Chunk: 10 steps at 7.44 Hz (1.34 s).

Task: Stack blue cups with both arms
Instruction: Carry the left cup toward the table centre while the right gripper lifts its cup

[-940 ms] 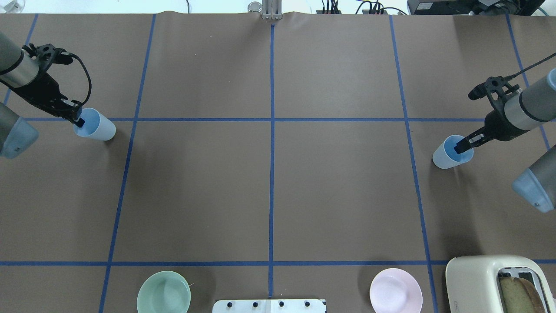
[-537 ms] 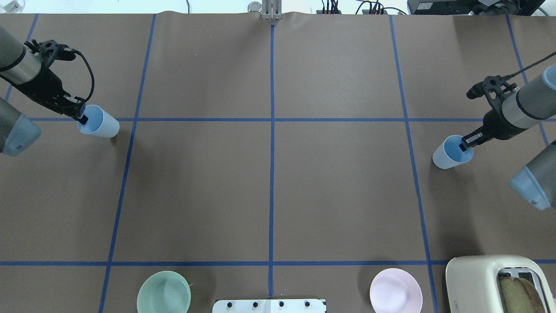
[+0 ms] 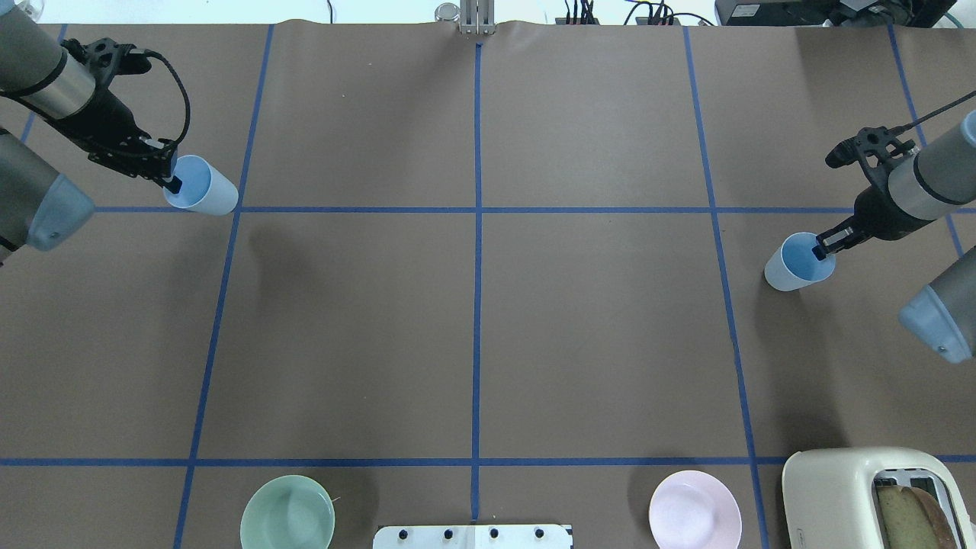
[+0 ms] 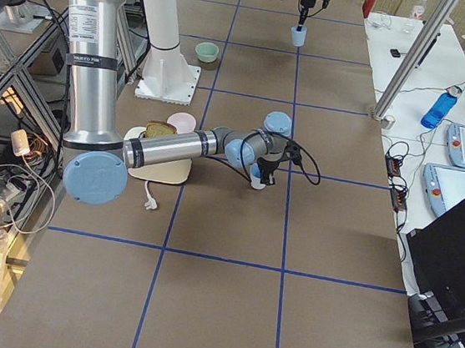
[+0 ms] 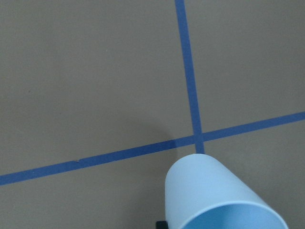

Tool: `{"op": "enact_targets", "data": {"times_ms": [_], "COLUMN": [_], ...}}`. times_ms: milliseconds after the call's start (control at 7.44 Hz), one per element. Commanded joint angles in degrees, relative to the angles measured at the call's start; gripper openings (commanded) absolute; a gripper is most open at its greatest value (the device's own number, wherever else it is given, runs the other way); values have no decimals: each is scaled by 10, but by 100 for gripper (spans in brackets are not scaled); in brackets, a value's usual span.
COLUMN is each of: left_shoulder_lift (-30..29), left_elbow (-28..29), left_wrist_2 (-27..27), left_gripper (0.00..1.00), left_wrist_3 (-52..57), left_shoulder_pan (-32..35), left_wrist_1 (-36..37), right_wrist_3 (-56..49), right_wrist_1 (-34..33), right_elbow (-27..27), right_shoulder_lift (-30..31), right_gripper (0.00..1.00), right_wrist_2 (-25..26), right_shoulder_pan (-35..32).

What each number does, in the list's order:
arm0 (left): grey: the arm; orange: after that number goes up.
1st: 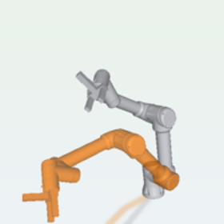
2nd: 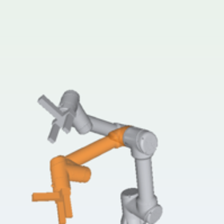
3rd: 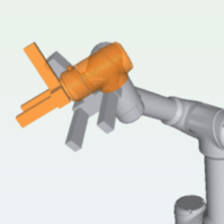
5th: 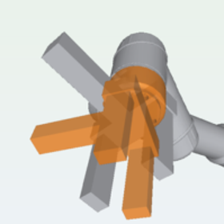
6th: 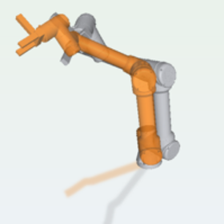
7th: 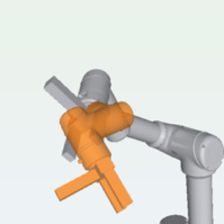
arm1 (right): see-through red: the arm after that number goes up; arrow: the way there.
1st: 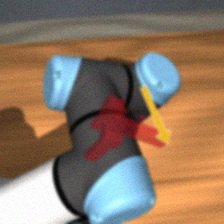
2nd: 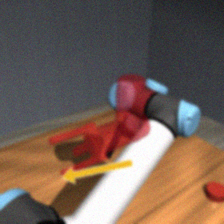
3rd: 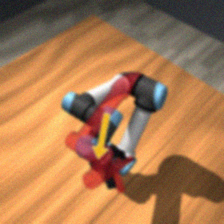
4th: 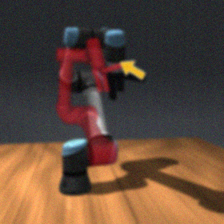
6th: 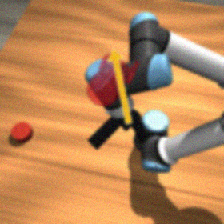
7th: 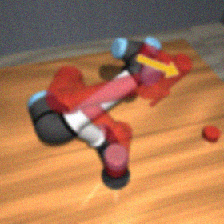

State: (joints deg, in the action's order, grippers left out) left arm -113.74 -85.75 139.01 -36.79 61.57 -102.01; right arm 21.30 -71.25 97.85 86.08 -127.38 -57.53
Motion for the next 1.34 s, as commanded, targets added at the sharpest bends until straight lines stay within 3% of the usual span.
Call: {"op": "enact_targets", "data": {"times_ms": [0, 537, 1209], "left_shoulder_lift": [-48, -136, -242], "left_elbow": [-20, -31, 57], "left_wrist_2": [-1, -41, -96], "left_gripper": [0, 0, 0], "left_wrist_3": [-68, -221, -290], "left_shoulder_pan": [-6, -112, -181], "left_wrist_1": [52, 80, 73], "right_wrist_3": [-2, -2, 8], "right_wrist_1": [-29, -162, -289], "right_elbow": [3, 21, 31], "right_shoulder_lift": [-19, -108, -214], "right_gripper": [13, 13, 13], "right_wrist_2": [-7, -31, -51], "right_shoulder_pan": [-15, -39, -45]}}
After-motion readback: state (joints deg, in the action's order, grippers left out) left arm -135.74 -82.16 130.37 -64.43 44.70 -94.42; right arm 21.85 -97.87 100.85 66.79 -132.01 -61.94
